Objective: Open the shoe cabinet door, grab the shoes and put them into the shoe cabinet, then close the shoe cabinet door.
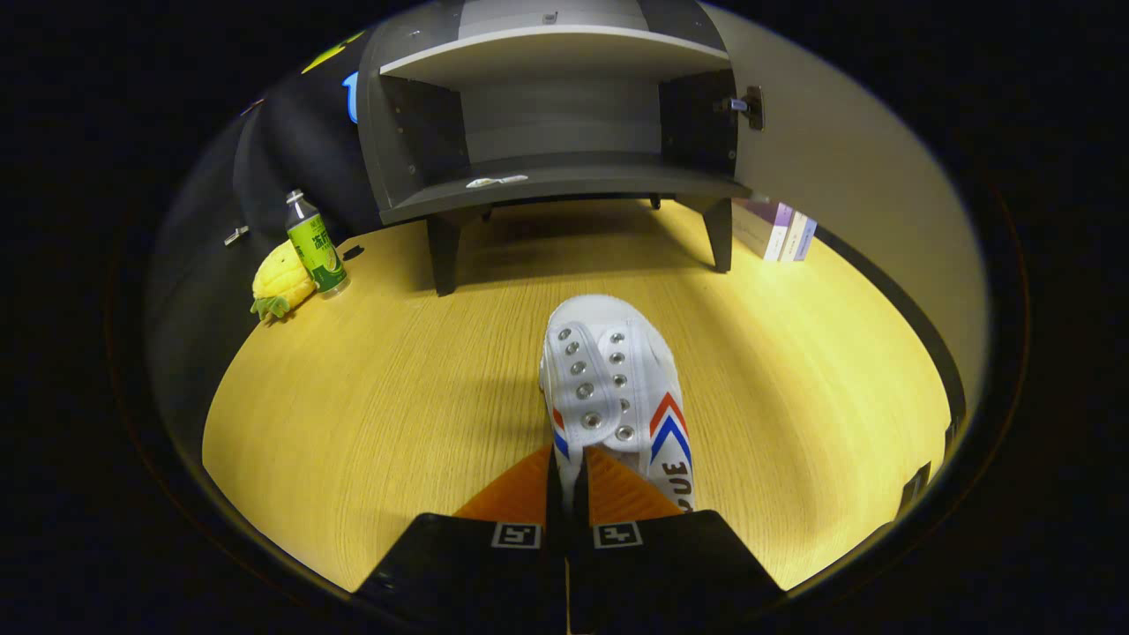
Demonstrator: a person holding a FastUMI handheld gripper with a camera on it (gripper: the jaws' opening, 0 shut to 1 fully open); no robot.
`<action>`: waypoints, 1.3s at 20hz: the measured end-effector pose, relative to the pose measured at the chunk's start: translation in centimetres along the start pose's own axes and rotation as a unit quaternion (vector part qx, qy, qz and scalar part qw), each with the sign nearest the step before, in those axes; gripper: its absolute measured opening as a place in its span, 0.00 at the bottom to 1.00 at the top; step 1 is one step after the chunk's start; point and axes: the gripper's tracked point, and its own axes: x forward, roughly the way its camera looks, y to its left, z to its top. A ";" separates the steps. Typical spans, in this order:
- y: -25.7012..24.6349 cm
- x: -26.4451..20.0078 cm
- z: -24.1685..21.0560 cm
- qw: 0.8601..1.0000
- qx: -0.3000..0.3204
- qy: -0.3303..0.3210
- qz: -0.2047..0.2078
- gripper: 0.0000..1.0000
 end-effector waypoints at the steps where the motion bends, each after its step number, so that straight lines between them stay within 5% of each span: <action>1: 0.0 0.0 0.2 1.000 0.005 0.001 0.007 0.05; 15: 0.4 -7.9 10.9 0.995 0.034 -0.068 0.061 0.05; 26: 4.1 -17.6 30.5 0.977 0.082 -0.161 0.114 0.05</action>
